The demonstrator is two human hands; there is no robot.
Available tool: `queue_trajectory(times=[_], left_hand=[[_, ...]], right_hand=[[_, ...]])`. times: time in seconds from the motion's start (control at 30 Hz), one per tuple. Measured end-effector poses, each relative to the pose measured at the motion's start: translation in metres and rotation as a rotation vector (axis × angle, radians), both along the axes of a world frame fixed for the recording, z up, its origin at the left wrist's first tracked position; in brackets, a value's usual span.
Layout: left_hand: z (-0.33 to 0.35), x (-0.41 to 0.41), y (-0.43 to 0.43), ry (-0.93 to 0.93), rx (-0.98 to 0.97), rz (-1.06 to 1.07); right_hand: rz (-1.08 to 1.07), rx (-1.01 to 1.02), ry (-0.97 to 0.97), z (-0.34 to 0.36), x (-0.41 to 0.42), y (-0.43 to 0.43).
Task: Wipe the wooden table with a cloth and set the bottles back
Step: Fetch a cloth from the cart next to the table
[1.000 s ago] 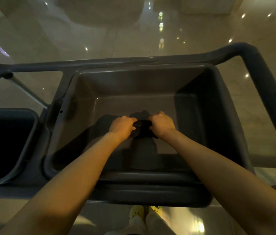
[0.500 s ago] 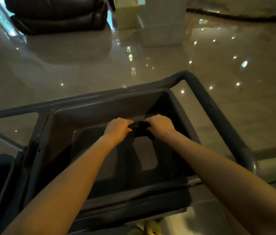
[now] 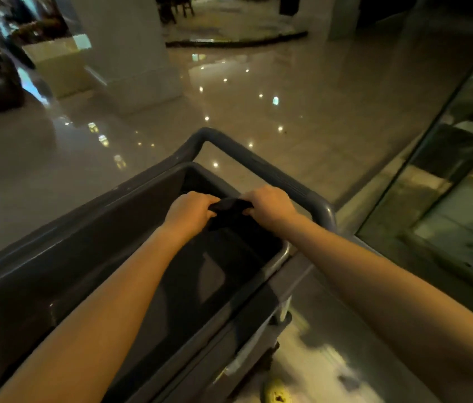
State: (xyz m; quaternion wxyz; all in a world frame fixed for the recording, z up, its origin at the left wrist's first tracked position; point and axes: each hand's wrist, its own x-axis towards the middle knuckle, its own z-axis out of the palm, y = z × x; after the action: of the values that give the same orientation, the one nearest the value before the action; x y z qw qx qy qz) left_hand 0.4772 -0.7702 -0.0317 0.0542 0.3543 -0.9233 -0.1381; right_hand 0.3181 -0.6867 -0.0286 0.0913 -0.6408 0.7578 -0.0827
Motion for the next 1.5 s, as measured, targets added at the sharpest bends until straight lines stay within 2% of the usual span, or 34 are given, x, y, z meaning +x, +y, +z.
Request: queue_trajectory(times=[0.4, 0.87, 1.03, 1.23, 1.5], left_hand=[[0.044, -0.113, 0.080, 0.067, -0.112, -0.376], [0.023, -0.279, 0.295, 0.089, -0.171, -0.899], [0.009, -0.320, 0.392, 0.098, -0.158, -1.151], [-0.004, -0.350, 0.502, 0.179, -0.025, -1.556], [-0.019, -0.369, 0.622, 0.096, -0.097, -1.949]], right_hand=[[-0.322, -0.093, 0.104, 0.037, -0.077, 0.134], [-0.862, -0.109, 0.113, 0.011, -0.151, 0.391], [-1.097, -0.081, 0.105, -0.001, -0.153, 0.490], [-1.427, -0.063, 0.102, -0.012, -0.126, 0.590], [-1.901, 0.011, 0.079, -0.020, -0.071, 0.657]])
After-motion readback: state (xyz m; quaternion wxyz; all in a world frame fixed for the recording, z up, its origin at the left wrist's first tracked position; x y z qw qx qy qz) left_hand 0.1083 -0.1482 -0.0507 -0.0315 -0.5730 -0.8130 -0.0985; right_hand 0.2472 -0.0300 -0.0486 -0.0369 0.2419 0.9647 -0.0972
